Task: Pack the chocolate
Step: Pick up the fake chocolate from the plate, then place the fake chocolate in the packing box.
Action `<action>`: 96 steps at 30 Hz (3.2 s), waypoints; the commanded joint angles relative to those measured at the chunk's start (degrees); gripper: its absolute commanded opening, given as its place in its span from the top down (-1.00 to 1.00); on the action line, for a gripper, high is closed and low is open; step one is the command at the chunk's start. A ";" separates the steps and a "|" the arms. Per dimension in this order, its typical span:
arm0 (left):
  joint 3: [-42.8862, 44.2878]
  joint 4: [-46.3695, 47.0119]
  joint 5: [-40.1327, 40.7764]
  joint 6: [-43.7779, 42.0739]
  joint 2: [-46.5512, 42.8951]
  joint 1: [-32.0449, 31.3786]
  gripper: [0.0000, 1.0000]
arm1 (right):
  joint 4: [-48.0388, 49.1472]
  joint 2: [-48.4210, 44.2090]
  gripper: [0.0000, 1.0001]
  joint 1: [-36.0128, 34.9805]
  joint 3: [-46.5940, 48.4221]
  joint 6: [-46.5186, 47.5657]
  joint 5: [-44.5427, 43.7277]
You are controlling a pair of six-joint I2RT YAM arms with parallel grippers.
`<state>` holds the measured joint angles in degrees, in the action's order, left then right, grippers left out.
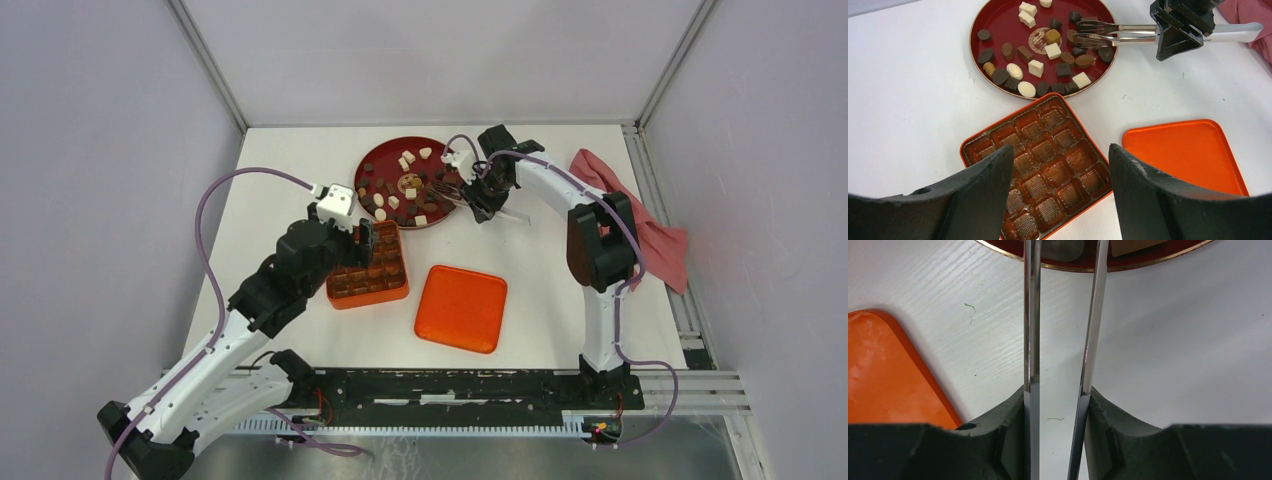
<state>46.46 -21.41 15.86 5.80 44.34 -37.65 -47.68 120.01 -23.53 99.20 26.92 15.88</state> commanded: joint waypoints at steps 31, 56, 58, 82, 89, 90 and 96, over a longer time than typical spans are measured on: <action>0.04 0.23 -3.74 -2.20 0.93 1.44 -0.50 | -2.65 2.17 0.21 1.30 3.56 1.30 2.43; -0.05 0.23 -4.10 -2.11 1.03 1.72 -0.48 | -1.28 -2.08 1.00 2.06 3.78 1.22 6.48; 0.01 0.25 -4.16 -2.11 0.95 1.73 -0.48 | -1.14 -2.17 1.00 2.28 3.67 1.12 6.71; -0.09 0.32 -3.78 -2.03 0.97 2.13 -0.48 | 0.56 -5.49 1.00 3.96 1.81 2.55 15.79; -0.14 0.32 -2.84 -1.94 0.88 2.51 -0.48 | 1.30 -8.15 1.00 3.71 0.05 3.70 20.01; -0.22 0.27 -2.49 -1.95 0.83 2.62 -0.48 | 1.34 -8.51 1.00 3.59 -0.29 3.99 20.62; -0.31 0.31 -0.98 -1.76 0.02 2.99 -0.48 | 1.54 -10.03 1.00 2.59 -1.91 5.16 23.24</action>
<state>46.46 -21.41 13.43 5.50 45.34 -35.09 -47.97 113.78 -19.90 98.06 30.06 34.74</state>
